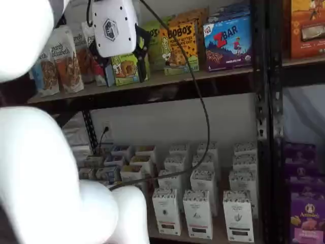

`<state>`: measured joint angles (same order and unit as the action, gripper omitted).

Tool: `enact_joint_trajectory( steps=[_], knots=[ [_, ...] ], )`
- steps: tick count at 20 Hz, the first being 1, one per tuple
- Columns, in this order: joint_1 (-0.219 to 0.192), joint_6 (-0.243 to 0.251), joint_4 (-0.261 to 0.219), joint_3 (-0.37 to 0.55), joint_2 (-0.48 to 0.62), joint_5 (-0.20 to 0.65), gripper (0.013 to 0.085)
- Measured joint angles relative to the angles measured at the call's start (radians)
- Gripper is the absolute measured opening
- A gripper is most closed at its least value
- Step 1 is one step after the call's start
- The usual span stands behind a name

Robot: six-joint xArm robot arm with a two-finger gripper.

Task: Pick up the white box with a green strip in the middle, on the bottom shelf, the sixth box from the left

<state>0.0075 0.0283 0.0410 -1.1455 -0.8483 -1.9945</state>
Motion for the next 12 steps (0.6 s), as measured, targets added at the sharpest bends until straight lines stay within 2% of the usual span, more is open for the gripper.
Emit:
enact_joint_trajectory(
  steps=[2, 7, 9, 12],
  knots=[
    [0.033, 0.016, -0.037, 0.009, -0.011, 0.018, 0.085],
    [0.053, 0.022, -0.077, 0.023, -0.018, 0.03, 0.085],
    [0.054, 0.021, -0.087, 0.041, -0.024, 0.041, 0.085],
    [0.029, -0.001, -0.087, 0.103, -0.044, 0.087, 0.085]
  ],
)
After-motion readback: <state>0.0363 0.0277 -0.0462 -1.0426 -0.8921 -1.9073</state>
